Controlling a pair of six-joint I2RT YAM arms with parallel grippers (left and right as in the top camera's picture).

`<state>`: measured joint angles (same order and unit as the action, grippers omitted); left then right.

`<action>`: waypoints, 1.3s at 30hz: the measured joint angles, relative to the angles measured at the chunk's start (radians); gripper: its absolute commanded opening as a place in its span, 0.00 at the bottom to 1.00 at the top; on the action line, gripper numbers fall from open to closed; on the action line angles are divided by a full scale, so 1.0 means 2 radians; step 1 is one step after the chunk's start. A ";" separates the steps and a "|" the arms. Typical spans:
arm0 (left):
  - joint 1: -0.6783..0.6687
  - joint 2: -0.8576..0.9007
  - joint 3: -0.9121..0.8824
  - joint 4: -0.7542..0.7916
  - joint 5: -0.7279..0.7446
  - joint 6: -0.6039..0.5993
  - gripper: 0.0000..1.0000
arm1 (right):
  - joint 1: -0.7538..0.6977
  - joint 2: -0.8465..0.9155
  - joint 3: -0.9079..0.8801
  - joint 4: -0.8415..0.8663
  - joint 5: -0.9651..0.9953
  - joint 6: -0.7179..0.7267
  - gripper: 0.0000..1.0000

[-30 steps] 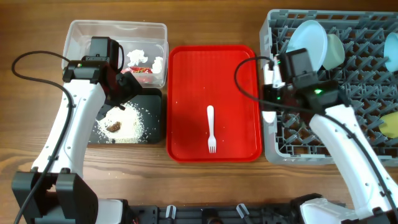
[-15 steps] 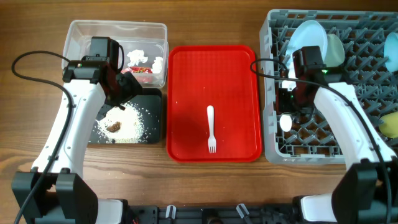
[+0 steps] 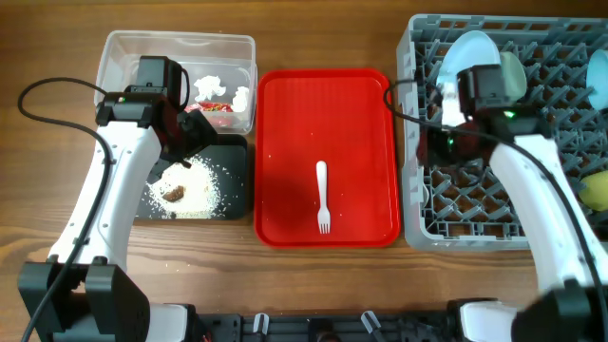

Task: Sort waste into correct bins and load items into the dishwasher rack
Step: 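Return the right gripper to the red tray and grasp the white fork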

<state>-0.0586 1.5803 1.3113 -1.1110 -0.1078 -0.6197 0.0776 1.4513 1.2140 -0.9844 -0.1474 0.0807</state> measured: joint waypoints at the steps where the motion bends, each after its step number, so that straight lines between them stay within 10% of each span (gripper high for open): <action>1: 0.000 0.000 0.000 0.000 0.000 0.000 1.00 | 0.004 -0.010 0.004 0.005 -0.011 0.000 0.59; 27: 0.000 0.000 0.000 0.000 0.000 0.000 1.00 | 0.269 0.215 0.010 0.064 -0.025 0.147 0.61; 39: 0.000 0.000 0.000 0.000 0.000 0.000 1.00 | 0.277 0.251 0.015 0.063 0.035 0.212 0.06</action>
<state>-0.0586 1.5803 1.3113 -1.1110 -0.1074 -0.6197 0.6315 1.9526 1.2438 -0.8585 -0.0784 0.5037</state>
